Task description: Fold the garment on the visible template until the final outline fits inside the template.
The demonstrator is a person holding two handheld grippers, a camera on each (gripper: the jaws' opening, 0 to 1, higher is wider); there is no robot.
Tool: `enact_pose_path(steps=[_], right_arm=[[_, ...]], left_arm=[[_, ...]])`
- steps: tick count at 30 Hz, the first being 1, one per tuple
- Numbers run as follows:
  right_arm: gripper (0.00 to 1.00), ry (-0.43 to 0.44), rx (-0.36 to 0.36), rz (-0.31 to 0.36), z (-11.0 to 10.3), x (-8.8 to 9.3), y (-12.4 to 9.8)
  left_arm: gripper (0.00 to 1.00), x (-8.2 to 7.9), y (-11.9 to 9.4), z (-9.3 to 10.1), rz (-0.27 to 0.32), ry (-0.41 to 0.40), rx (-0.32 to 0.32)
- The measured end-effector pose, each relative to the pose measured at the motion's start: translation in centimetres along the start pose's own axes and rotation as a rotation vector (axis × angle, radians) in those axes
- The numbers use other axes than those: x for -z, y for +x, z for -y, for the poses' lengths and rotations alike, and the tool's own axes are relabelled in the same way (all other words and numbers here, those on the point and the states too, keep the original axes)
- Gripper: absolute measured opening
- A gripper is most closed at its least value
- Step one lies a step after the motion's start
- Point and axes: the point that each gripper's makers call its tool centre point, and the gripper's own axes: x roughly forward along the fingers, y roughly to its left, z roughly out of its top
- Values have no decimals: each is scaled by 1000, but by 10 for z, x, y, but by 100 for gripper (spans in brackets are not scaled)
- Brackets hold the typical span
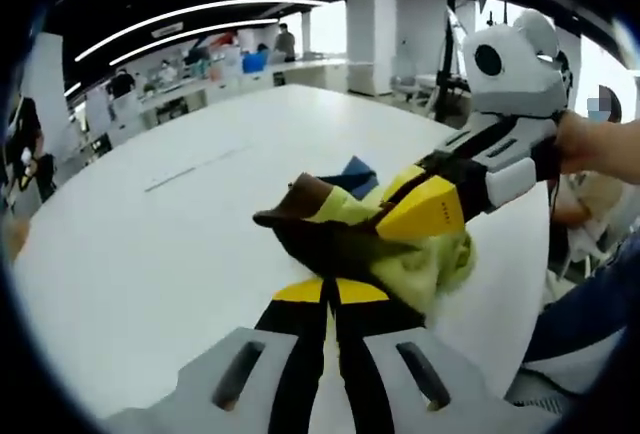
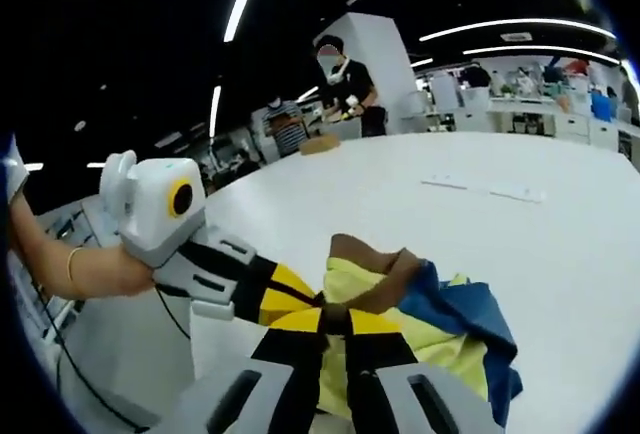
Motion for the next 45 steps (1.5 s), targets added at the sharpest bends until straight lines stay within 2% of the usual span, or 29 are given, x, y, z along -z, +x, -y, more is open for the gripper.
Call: enact_pose_path(steps=[4,9,15,18,24,34,39,45], right_arm=[[14,-7,26,30,6,-10,-8],[13,-30,94,45,26,-17,-17],[12,-88,158,3,47,-13,-20],[12,-91,161,-4,53,-14,-17],[10,-136,186,-71,68,-3,-9],[4,-190,223,-139,82,10,1],[0,-233,245,-194,87,20,2],[0,-222,258,-199,91,21,-1]], left_arm=[[0,1,0,0,-4,-11,-5],[0,4,-1,1,-2,-21,-8],[0,4,-2,2,-1,-35,-7],[0,4,-2,2,-1,-38,-7],[0,4,-3,3,-1,-40,-5],[0,6,-3,2,3,-55,-3],[0,6,-3,1,1,-59,-5],[0,6,-4,-1,7,-64,-16]])
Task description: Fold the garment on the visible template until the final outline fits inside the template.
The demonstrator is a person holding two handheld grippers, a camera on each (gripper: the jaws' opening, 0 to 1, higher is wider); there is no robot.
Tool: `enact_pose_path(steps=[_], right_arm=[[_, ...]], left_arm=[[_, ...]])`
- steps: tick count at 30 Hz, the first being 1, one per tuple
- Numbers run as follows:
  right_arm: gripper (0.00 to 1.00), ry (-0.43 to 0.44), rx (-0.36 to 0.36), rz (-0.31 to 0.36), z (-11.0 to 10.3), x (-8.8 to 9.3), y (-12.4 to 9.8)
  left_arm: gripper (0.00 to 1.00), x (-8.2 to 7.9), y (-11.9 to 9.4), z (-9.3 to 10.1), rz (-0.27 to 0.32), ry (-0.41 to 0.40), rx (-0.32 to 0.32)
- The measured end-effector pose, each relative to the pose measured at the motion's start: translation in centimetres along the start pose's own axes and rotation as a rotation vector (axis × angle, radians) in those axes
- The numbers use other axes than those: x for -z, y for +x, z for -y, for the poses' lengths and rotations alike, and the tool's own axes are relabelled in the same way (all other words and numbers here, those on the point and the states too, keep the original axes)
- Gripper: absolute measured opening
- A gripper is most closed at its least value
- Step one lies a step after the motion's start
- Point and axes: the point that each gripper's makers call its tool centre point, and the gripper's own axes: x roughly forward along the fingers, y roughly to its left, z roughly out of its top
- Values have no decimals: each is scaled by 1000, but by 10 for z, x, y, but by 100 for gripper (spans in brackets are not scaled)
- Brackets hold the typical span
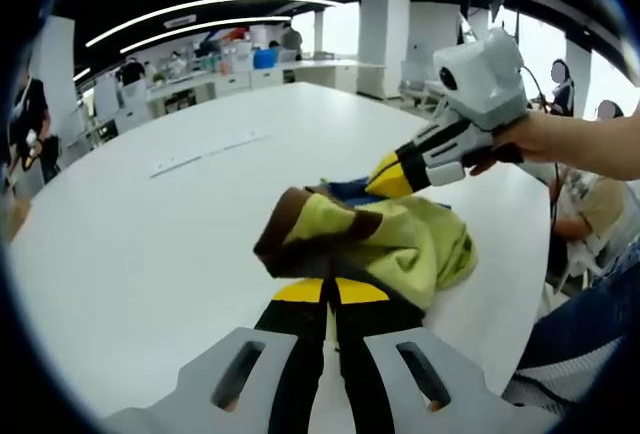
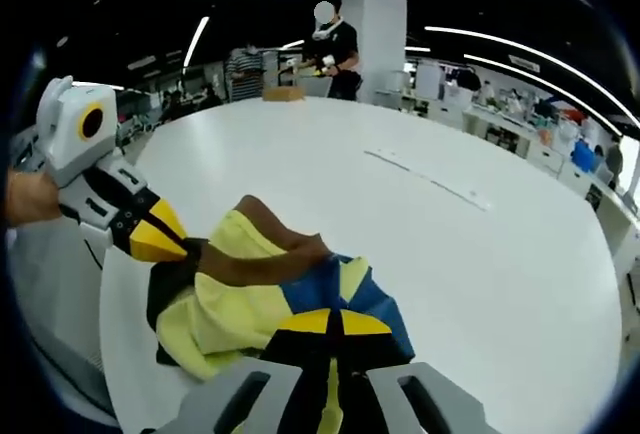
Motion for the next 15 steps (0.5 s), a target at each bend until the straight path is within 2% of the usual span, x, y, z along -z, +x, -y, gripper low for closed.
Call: enact_pose_path(steps=[3,5,15], right_arm=[[0,8,6,4,3,-1,-3],[0,8,15,6,6,-1,-5],[0,26,50,50,21,-11,-24]], left_arm=[[0,-1,-2,-1,10,-2,-8],[0,-9,-6,0,63,-12,-3],[0,-22,-18,-15,134,-26,-56]])
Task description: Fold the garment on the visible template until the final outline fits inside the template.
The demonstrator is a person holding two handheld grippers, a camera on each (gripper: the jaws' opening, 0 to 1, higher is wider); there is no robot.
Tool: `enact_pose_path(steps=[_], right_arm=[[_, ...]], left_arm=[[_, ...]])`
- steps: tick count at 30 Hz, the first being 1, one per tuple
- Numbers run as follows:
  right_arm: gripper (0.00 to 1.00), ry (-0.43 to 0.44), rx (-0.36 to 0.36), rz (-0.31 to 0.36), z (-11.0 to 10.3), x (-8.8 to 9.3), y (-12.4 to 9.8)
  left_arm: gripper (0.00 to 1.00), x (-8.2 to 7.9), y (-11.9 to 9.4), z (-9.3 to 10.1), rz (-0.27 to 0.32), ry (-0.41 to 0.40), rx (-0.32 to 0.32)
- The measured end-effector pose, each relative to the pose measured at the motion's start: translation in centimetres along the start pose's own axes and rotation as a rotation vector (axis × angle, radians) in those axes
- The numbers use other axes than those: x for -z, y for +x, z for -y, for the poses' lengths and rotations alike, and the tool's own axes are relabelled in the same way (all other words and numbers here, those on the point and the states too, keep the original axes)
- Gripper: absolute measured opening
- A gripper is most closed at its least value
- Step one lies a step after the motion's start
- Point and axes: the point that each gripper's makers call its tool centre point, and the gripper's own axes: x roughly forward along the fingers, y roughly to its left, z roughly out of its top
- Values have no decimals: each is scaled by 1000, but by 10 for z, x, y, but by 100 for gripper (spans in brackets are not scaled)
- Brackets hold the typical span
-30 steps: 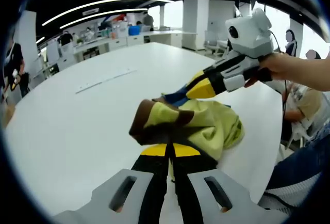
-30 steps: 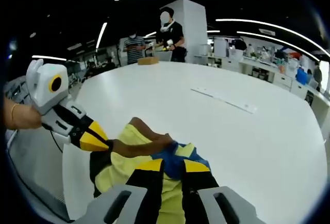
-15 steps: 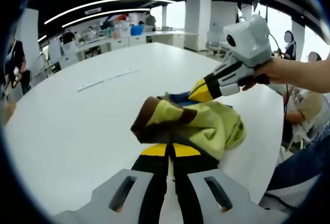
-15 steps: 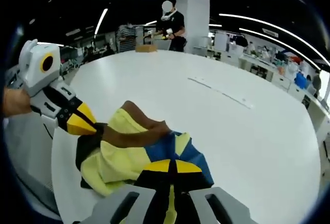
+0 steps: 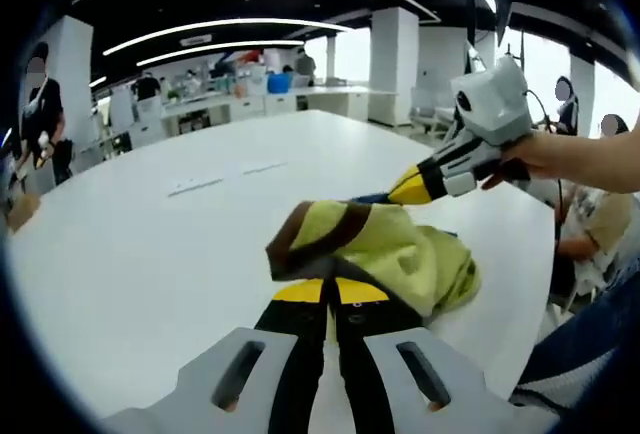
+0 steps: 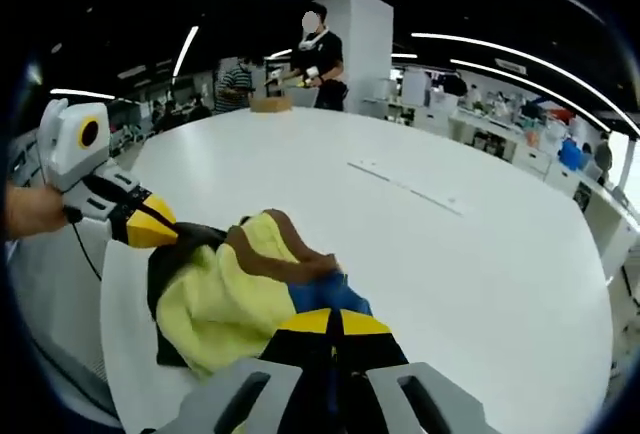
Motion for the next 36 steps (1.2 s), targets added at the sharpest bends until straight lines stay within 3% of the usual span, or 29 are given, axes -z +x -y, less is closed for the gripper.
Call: enact_pose_path(steps=[5,11,21,26,29,36], right_arm=[[0,22,26,37,10,-9,-11],[0,44,64,82,27,-22,-23],[0,48,123,148,53,-52,-37],[0,78,177,192,72,-68,-39],[0,103,199,210,79,-75,-37],[0,170,257,233,101,-81,-22]], left_arm=[[0,-13,-4,-9,58,-28,-11],[0,-22,-3,-20,57,-24,-21],[0,-58,2,-37,100,28,-12],[0,-73,11,-51,106,37,3],[0,-84,20,-60,118,-4,22],[0,-104,45,-83,135,24,-3]])
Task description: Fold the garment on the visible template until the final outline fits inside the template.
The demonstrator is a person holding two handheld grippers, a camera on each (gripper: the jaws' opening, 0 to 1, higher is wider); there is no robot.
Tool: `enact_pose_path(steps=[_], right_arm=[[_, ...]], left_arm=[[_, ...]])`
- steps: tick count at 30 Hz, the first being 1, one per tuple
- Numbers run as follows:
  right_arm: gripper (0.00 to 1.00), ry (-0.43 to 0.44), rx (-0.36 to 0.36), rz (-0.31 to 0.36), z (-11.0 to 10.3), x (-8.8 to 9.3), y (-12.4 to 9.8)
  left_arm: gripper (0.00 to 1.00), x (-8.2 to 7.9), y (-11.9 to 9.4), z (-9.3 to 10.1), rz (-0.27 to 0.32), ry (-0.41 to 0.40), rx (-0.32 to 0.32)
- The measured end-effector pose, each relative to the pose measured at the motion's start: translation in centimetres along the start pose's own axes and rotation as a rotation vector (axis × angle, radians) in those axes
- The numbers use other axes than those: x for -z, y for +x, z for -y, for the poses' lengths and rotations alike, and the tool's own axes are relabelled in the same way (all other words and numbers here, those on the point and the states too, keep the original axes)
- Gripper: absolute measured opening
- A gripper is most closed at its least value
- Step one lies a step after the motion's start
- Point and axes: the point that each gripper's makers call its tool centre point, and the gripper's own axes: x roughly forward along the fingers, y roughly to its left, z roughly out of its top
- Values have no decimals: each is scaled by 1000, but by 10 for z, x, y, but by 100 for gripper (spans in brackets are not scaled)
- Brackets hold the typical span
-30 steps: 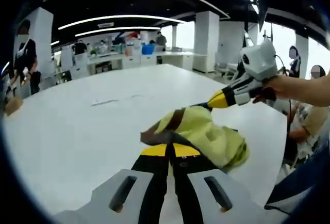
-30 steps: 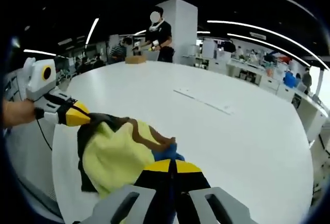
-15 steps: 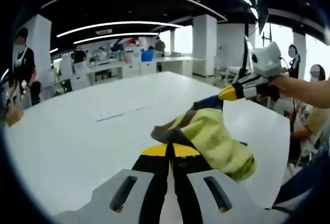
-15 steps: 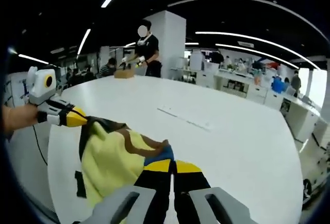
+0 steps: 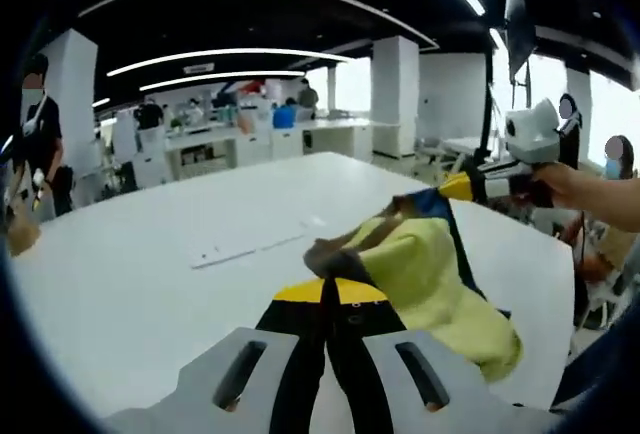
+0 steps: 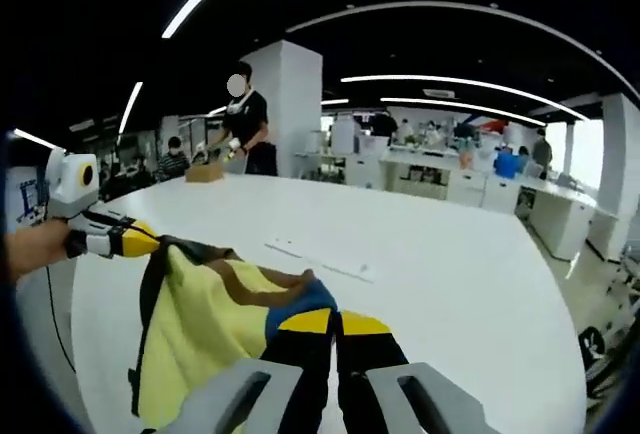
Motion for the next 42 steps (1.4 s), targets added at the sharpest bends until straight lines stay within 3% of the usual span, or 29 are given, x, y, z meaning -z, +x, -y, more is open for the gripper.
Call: enact_pose_path(steps=[4,10,20,25,34,42], right_arm=[[0,30,44,2,12,0,17],[0,143,77,-13,33,14,43],[0,171,109,-56,50,33,77],[0,183,131,-55,55,39,96],[0,164,158,-112,62,59,118],[0,186,171,-159,68,70,122]], left_arm=[[0,-2,21,-7,0,20,-6],[0,11,46,-24,-50,94,-59],[0,32,89,-46,-91,29,-83],[0,53,106,-56,-130,-35,-104],[0,82,119,-67,-206,-36,-128],[0,90,123,-74,-237,7,-138]])
